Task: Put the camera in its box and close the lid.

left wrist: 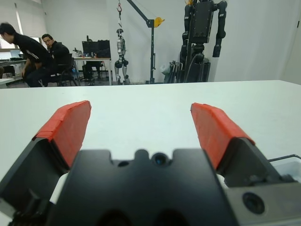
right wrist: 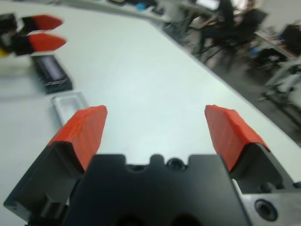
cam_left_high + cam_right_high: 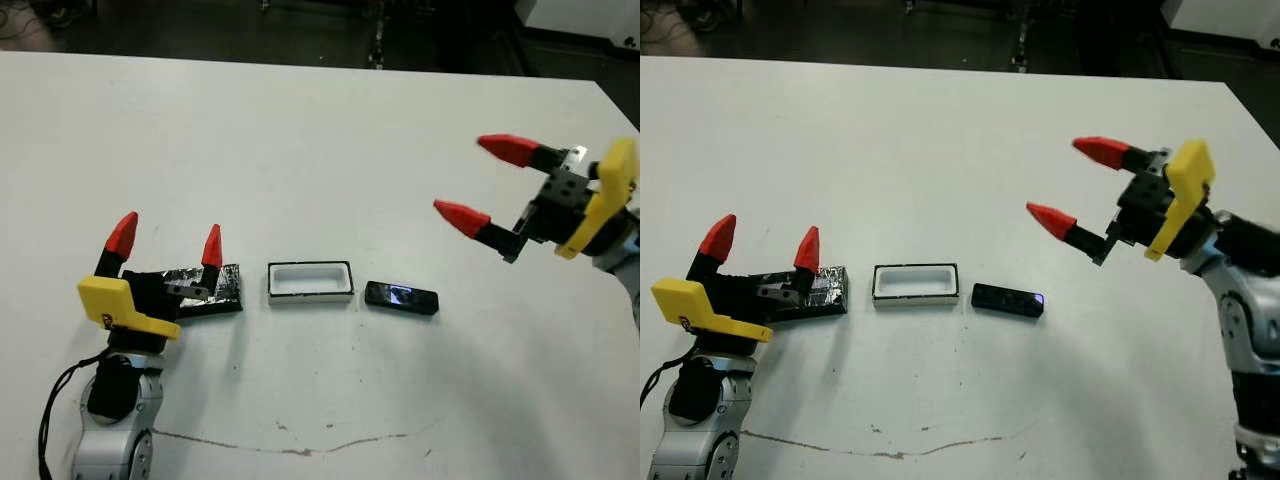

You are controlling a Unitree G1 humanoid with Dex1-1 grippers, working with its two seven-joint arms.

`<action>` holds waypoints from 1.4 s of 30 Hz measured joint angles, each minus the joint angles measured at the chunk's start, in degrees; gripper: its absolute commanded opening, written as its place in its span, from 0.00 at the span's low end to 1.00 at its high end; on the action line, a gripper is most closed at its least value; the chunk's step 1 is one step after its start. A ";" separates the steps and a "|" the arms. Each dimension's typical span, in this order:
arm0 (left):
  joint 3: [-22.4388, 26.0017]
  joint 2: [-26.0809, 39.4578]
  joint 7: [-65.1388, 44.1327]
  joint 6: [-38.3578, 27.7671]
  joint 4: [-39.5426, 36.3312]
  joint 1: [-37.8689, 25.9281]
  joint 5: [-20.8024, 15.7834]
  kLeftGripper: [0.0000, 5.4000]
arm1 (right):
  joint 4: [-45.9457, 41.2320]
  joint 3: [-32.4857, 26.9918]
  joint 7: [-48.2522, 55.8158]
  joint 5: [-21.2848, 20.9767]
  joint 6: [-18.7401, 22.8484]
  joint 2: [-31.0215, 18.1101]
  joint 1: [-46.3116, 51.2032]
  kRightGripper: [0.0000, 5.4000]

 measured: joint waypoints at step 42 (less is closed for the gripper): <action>-0.21 0.14 -0.07 0.17 -0.26 -0.75 -0.22 1.00 | 5.28 17.07 11.42 -16.80 -1.36 0.83 -2.54 1.00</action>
